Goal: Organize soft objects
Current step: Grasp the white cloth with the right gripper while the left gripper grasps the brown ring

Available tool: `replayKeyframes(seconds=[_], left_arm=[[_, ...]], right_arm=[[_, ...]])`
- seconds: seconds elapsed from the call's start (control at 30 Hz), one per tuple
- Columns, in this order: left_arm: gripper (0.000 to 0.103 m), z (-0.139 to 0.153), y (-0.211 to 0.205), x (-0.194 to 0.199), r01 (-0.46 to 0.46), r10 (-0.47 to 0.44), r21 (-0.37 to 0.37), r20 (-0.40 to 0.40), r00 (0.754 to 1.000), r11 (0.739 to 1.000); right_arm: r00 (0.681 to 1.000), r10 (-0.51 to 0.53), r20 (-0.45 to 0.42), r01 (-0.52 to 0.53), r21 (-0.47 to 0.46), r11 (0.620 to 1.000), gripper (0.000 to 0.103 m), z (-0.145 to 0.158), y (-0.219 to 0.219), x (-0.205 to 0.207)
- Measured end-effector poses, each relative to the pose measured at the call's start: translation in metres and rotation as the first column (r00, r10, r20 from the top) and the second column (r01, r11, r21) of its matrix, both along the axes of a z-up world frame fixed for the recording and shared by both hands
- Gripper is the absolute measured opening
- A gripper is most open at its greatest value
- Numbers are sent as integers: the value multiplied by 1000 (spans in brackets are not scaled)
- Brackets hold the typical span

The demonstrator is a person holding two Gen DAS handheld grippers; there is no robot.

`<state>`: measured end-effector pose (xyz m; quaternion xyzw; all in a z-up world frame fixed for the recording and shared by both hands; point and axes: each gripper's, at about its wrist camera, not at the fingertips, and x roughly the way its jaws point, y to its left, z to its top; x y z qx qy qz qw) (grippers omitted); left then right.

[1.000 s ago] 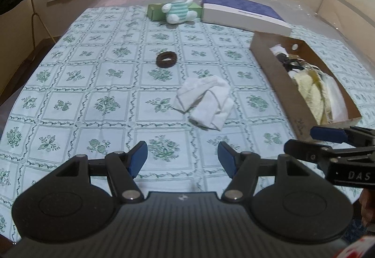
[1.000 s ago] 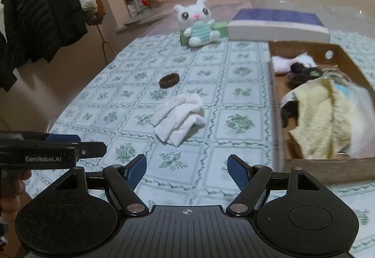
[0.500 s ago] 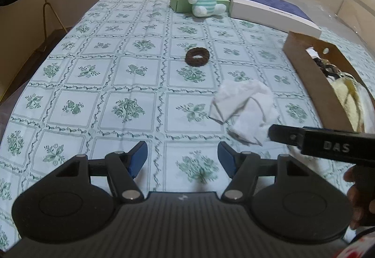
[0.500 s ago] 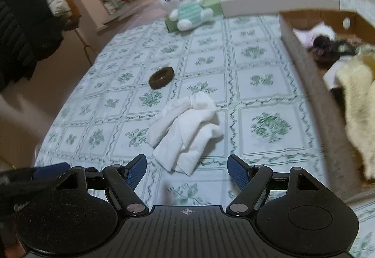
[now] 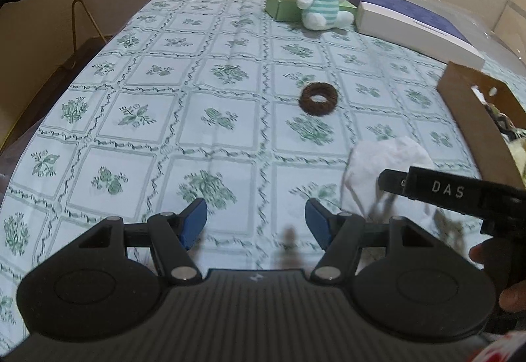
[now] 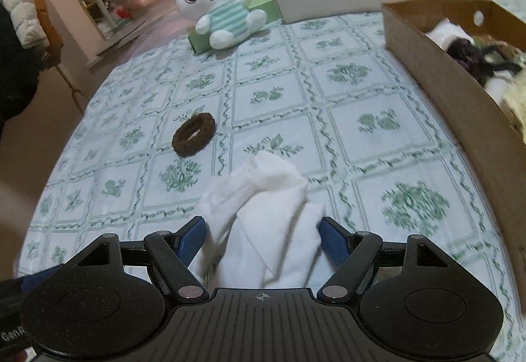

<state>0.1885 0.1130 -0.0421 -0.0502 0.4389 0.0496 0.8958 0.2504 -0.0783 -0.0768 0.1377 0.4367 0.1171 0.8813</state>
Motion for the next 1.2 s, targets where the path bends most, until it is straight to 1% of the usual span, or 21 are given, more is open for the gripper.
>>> replayKeyframes(seconds=[0.13,0.23,0.27,0.3,0.37,0.4,0.47,0.5,0.6,0.7,0.8,0.87,0.93,1.0,1.03,1.07,1.1,1.2], left_arm=[[64,-5,8,13,-13,13,0,3,1000,1000],[64,-10,12,19,-21,21,3,0,1000,1000],[64,-11,13,20,-22,22,2,0,1000,1000],[64,-12,13,22,-22,22,3,1,1000,1000],[64,-15,13,25,-17,17,6,-1,1000,1000],[64,-16,13,28,-12,12,8,0,1000,1000],[64,-19,11,32,-4,4,11,-1,1000,1000],[64,-21,10,36,0,0,13,-3,1000,1000],[64,-23,6,45,23,-23,13,0,1000,1000],[64,-24,-2,58,58,-59,20,15,998,998],[64,-25,-10,76,105,-105,17,36,994,994],[64,-28,-14,90,143,-143,4,56,988,990],[63,-31,-19,104,174,-174,3,67,982,985],[62,-35,-23,118,205,-204,2,79,976,979],[60,-37,-24,124,218,-218,3,82,973,976],[59,-40,-26,130,225,-225,8,83,971,974],[58,-43,-27,136,228,-229,20,81,970,973],[55,-49,-30,148,237,-239,43,82,967,971]], right_arm=[[996,50,68,-44,-87,995,76,-5,19,2],[982,137,129,-114,-171,979,75,-11,31,-1],[975,168,146,-138,-200,970,68,-13,34,-3],[964,210,164,-170,-229,958,52,-16,35,-4],[943,273,190,-222,-252,942,41,-18,36,-6],[936,293,195,-239,-259,936,33,-19,36,-5],[929,310,201,-252,-269,930,24,-18,33,-1],[929,308,203,-249,-273,929,23,-18,30,2],[935,285,211,-219,-290,932,23,-18,18,18],[949,245,199,-184,-283,941,23,-17,2,41],[959,222,175,-175,-249,952,23,-15,-12,59],[964,224,146,-188,-226,956,23,-15,-18,70],[968,206,141,-177,-197,964,26,-15,-23,76],[969,206,137,-179,-187,966,38,-16,-26,80],[970,196,141,-169,-185,968,42,-16,-27,81],[973,183,143,-155,-186,970,53,-16,-28,81],[974,174,147,-145,-186,972,61,-16,-28,82],[973,171,154,-145,-165,975,65,-18,-29,83]])
